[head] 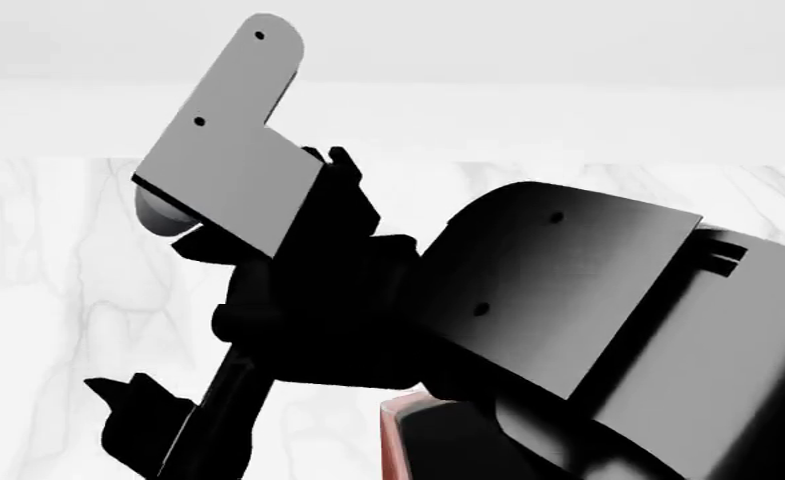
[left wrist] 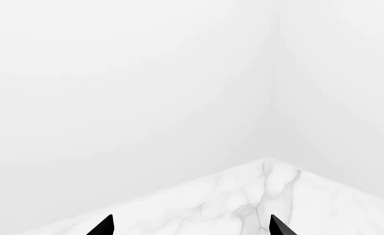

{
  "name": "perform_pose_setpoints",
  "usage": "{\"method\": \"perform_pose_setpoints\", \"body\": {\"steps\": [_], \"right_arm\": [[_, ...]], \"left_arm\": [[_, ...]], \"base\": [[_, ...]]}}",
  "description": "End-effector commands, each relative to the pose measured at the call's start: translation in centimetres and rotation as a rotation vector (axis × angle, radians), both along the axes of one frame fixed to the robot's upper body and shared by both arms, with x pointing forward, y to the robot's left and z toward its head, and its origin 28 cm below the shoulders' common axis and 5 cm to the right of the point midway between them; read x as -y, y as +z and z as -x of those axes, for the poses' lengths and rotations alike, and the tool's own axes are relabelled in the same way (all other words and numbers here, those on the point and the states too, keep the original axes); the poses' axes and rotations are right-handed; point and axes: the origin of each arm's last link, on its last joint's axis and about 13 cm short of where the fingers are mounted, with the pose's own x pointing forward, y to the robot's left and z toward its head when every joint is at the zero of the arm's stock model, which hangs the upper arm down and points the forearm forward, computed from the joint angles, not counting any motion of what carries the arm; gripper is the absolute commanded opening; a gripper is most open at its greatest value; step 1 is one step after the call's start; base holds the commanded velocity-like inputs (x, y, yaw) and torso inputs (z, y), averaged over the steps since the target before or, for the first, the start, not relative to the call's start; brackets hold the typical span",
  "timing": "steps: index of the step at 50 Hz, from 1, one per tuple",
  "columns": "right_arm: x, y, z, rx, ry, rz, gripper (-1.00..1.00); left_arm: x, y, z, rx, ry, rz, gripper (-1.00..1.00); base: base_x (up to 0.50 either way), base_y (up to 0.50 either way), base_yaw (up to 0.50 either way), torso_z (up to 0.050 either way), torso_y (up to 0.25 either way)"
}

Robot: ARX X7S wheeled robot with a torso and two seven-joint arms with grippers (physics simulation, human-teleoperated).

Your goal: Pick up the book and place it in the right compartment of the caddy.

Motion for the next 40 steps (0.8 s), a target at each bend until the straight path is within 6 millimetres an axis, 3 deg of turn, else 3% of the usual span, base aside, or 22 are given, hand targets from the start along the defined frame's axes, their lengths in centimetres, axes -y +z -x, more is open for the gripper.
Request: {"method": "perform_pose_setpoints", "body": {"steps": [1,10,28,40], "right_arm": [[0.2,-0.6,0.2,0.020,0.111,0.110,1.00],[0.2,-1.7,-0.5,-0.006,0.077,0.146,1.00],[-1.7,-2.4,1.7,-0.024,0.186,0.129,1.00],[-2.4,-3.6,1.5,-0.069,0.209,0.113,1.00]], "left_arm": [[-0.1,0.2,0.3,0.007,0.008,-0.003,1.00],[-0.1,0.2,0.4,0.009,0.008,-0.004,1.00],[-0.1,0.0,0.2,0.001,0.005,-0.002,1.00],[-0.1,0.0,0.2,-0.003,0.002,-0.006,1.00]], "base": [[0.00,0.00,0.00,0.000,0.000],[0.00,0.00,0.00,0.000,0.000],[0.00,0.00,0.00,0.000,0.000],[0.00,0.00,0.00,0.000,0.000]]}}
